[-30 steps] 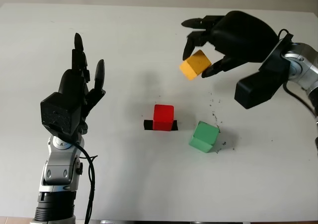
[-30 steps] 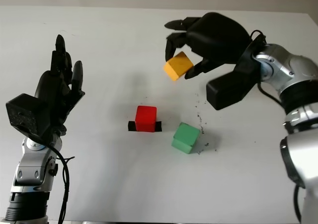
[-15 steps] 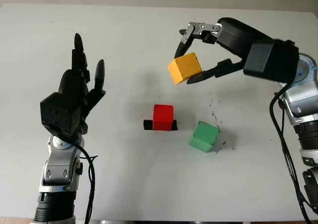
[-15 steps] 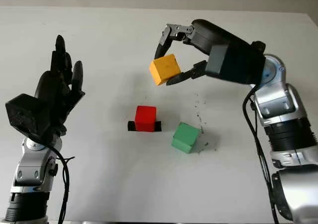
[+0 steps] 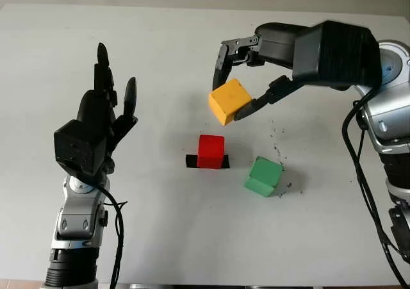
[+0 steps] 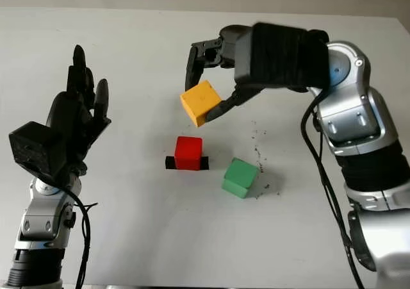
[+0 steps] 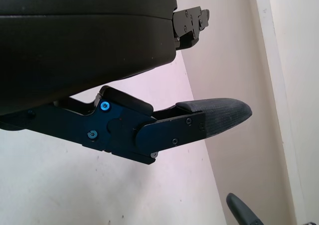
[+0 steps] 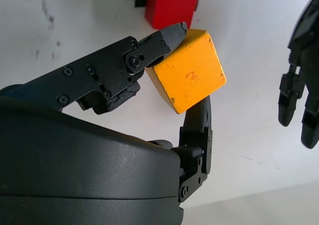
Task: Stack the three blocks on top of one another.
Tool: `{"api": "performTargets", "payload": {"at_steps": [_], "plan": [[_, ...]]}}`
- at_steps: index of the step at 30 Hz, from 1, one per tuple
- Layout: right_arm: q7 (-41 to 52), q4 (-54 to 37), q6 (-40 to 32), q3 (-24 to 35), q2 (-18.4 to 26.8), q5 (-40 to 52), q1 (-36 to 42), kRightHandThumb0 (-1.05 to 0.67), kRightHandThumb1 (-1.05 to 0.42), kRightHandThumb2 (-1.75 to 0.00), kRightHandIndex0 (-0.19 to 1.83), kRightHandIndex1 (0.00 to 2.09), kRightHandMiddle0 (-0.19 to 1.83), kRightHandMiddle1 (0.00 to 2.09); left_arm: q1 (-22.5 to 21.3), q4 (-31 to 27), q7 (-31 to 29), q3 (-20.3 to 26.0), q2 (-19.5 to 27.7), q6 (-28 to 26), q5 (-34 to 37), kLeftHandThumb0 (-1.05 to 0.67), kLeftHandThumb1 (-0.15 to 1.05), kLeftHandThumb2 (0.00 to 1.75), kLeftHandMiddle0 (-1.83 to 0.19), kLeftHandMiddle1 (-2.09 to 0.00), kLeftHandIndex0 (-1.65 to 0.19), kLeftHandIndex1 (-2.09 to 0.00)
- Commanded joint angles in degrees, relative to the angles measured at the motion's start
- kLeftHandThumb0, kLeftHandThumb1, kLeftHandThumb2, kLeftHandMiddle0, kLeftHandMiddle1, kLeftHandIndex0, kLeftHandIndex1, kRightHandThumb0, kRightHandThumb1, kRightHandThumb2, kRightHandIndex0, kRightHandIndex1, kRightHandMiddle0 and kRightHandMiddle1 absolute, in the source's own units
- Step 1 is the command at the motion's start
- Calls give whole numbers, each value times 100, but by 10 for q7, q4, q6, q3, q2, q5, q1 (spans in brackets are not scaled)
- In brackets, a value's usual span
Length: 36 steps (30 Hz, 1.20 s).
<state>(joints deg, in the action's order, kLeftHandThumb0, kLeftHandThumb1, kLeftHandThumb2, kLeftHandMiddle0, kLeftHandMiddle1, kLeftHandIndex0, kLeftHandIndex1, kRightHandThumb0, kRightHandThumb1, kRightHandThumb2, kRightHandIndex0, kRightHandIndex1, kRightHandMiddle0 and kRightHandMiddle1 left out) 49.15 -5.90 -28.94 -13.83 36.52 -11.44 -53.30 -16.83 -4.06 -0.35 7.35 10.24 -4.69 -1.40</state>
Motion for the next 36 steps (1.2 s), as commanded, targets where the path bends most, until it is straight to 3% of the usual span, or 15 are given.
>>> {"api": "performTargets", "payload": {"at_steps": [1,6,11,25,36], "plan": [[-4,-33,-37,-3,-8,-4,-5,-39,-95,-6,27,5,26,163,3,-12,3,-4,-6,4,0,-71,105,64,19,0,19,0],[-31,-75,-144,11,-40,21,26,-40,-97,-6,24,3,23,164,6,-14,0,-6,-8,8,3,-71,105,65,19,0,19,0],[-73,-107,-203,19,-60,38,61,-44,-96,-5,24,4,22,164,8,-20,1,-7,-10,5,3,-70,105,66,19,0,19,0],[-169,-197,-251,55,-82,85,184,-44,-101,-6,16,2,17,166,15,-32,2,-7,-13,1,3,-70,105,65,19,0,19,0],[-205,-215,-273,65,-85,115,216,-42,-101,-5,14,3,15,166,8,-25,5,-6,-13,1,2,-70,105,64,19,0,19,0]]}}
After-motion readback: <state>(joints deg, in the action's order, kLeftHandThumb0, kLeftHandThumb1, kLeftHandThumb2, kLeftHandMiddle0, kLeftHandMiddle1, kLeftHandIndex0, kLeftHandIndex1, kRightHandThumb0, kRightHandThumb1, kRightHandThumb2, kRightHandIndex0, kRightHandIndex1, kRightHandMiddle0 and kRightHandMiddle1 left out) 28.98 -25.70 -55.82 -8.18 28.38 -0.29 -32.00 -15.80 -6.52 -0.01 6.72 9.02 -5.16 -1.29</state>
